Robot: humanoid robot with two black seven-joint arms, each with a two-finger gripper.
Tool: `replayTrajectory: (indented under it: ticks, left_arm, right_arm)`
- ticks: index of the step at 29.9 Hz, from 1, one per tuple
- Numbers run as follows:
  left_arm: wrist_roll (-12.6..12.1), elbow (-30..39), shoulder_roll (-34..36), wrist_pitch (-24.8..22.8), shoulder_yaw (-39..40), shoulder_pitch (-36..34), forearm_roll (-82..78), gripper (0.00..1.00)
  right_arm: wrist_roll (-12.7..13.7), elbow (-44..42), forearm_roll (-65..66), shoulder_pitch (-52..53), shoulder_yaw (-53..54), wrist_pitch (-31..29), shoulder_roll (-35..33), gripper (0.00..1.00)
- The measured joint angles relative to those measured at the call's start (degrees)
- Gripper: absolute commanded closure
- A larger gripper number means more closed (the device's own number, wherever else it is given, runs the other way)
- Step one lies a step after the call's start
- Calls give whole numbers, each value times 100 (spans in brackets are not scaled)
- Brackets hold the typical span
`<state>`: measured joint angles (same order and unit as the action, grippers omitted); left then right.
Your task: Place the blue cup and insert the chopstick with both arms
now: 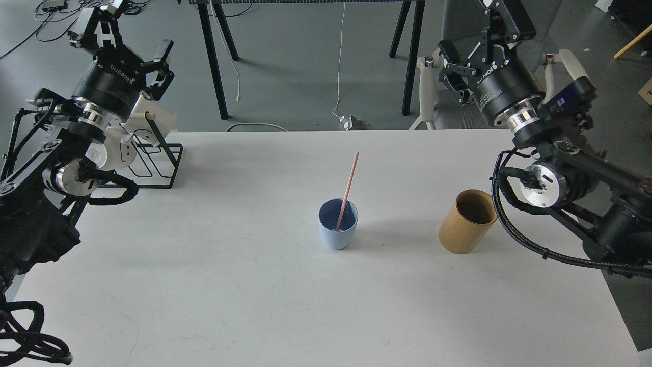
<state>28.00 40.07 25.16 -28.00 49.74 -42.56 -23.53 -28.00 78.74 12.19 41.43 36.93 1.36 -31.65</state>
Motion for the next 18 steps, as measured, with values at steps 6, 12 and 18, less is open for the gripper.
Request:
replayTrajectory:
  ticks: [6,12,18]
  left_arm:
    - [0,0,22,0,3,111,6,2]
    - [0,8,-18,0,9,218,7,2]
    - [0,57,-29,0,9,274,7,2]
  right_arm:
    - [0,20,-132,-726,713,-1628,73,1]
    - [-1,20,-138,-842,966,-1759,175,1]
    - [-1,-79,-124,-851,1016,-1725,392,1]
